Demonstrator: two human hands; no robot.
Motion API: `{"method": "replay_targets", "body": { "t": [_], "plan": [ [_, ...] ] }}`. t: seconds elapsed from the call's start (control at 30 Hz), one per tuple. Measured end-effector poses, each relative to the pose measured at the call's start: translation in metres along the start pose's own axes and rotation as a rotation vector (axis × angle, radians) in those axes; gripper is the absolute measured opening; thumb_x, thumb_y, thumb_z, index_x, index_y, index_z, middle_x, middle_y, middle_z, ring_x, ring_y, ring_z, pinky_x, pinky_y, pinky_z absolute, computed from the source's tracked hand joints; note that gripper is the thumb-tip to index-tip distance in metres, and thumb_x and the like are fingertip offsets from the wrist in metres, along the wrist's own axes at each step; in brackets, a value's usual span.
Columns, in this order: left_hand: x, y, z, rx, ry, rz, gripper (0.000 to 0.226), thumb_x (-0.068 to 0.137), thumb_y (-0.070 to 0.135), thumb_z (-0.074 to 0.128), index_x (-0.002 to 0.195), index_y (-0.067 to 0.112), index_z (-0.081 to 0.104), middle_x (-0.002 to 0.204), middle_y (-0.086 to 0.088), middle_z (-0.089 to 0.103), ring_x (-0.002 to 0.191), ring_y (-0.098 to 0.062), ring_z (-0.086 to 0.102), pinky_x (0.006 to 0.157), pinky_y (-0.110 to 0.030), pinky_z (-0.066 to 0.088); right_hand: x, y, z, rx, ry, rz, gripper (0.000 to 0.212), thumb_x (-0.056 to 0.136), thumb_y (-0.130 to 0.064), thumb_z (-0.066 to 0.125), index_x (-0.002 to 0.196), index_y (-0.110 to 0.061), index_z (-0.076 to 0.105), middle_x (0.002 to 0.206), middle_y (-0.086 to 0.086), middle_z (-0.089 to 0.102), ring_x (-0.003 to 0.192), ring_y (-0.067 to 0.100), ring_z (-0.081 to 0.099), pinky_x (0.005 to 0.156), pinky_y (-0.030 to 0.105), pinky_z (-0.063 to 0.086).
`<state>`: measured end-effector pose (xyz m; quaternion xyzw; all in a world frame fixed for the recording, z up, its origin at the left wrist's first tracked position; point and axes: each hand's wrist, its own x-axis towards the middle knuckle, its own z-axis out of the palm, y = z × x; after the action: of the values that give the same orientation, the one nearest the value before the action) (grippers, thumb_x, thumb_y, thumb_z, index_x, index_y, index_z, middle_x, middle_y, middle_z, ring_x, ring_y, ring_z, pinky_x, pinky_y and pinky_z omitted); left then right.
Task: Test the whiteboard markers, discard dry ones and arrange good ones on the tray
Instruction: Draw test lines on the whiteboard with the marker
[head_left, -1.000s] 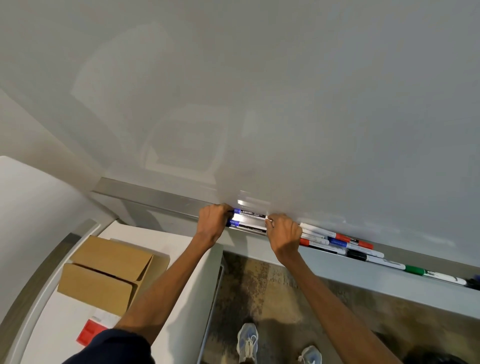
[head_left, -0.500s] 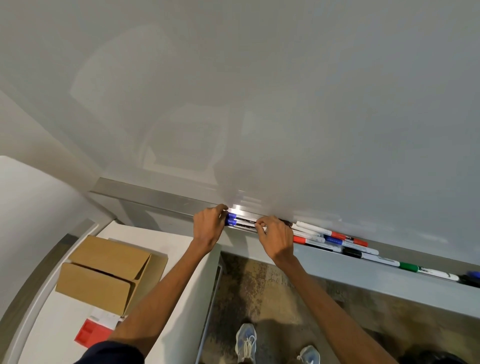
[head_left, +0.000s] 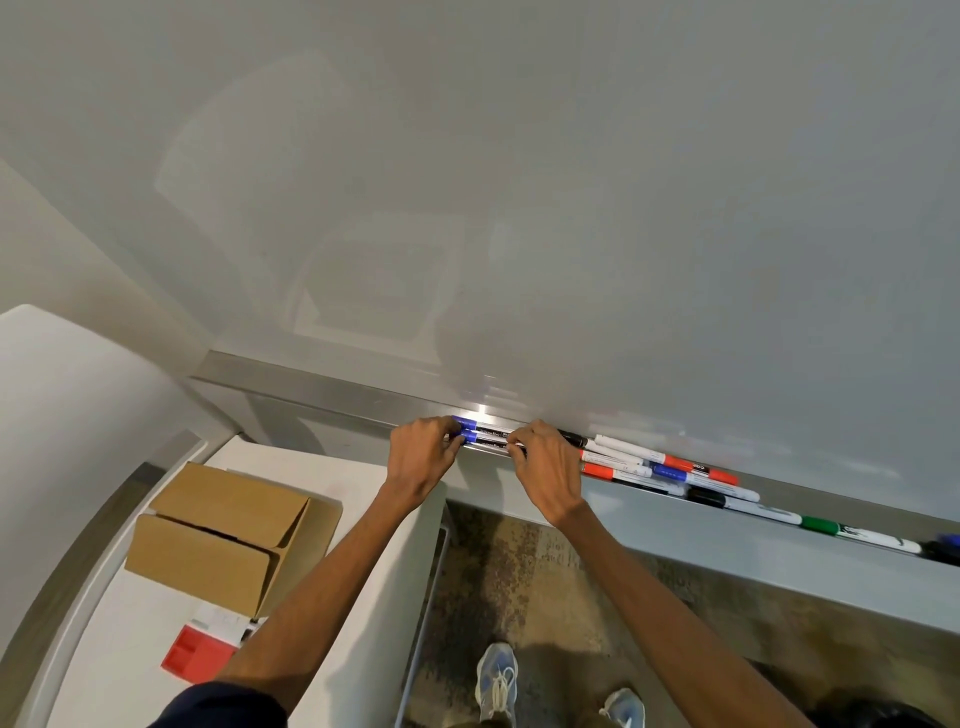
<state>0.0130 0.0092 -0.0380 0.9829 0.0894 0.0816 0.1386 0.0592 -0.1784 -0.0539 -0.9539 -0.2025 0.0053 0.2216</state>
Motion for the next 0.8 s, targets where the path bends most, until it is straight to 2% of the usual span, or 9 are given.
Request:
{"method": "replay_targets", "body": {
  "t": [0.13,0.23,0.37,0.53,0.7,0.8],
  "plan": [
    [0.002,-0.001,0.002,0.044,-0.061,0.019,0.026,0.094,0.037,0.062,0.113,0.022,0.07,0.1,-0.001,0.072,0.078,-0.02,0.067,0.061,-0.024,0.041,0.005,-0.002,0.004,-0.071,-0.032,-0.053,0.021,0.091,-0.017,0.07,0.111,-0.014,0.074,0.107,0.008,0.068,0.099,0.024,0.063,0.084,0.037,0.05],
    [0.005,0.001,0.004,0.063,-0.127,0.036,0.03,0.097,0.035,0.057,0.123,0.024,0.066,0.111,0.0,0.068,0.081,-0.018,0.066,0.063,-0.023,0.043,0.008,-0.002,0.006,-0.13,-0.084,-0.063,0.025,0.093,-0.018,0.066,0.117,-0.015,0.07,0.115,0.006,0.065,0.108,0.023,0.058,0.091,0.037,0.045],
    [0.007,0.0,0.003,0.085,-0.181,0.052,0.033,0.097,0.033,0.058,0.128,0.024,0.061,0.119,-0.002,0.064,0.086,-0.021,0.067,0.072,-0.028,0.051,0.006,-0.001,0.007,-0.125,-0.093,-0.064,0.025,0.091,-0.013,0.067,0.116,-0.012,0.067,0.117,0.008,0.064,0.109,0.024,0.056,0.09,0.038,0.043],
    [0.003,-0.004,0.001,0.054,-0.191,0.1,0.032,0.096,0.033,0.059,0.127,0.022,0.061,0.125,-0.004,0.058,0.086,-0.022,0.068,0.074,-0.031,0.053,-0.001,0.002,0.002,-0.111,-0.077,-0.071,0.023,0.095,-0.013,0.062,0.118,-0.01,0.065,0.118,0.008,0.062,0.108,0.025,0.055,0.09,0.039,0.042],
    [-0.001,0.001,-0.004,-0.009,-0.146,0.143,0.027,0.096,0.029,0.06,0.119,0.017,0.064,0.119,-0.002,0.061,0.08,-0.023,0.067,0.064,-0.026,0.044,-0.009,0.004,-0.006,-0.086,-0.062,-0.058,0.018,0.096,-0.014,0.06,0.113,-0.012,0.066,0.111,0.006,0.063,0.102,0.024,0.055,0.083,0.036,0.038],
    [-0.002,0.002,-0.005,-0.046,-0.136,0.18,0.025,0.097,0.033,0.055,0.115,0.018,0.064,0.114,0.001,0.063,0.078,-0.02,0.065,0.062,-0.027,0.049,-0.013,0.008,-0.01,-0.066,-0.086,-0.051,0.018,0.1,-0.017,0.053,0.115,-0.014,0.063,0.113,0.003,0.061,0.105,0.023,0.052,0.083,0.036,0.034]
  ]
}}
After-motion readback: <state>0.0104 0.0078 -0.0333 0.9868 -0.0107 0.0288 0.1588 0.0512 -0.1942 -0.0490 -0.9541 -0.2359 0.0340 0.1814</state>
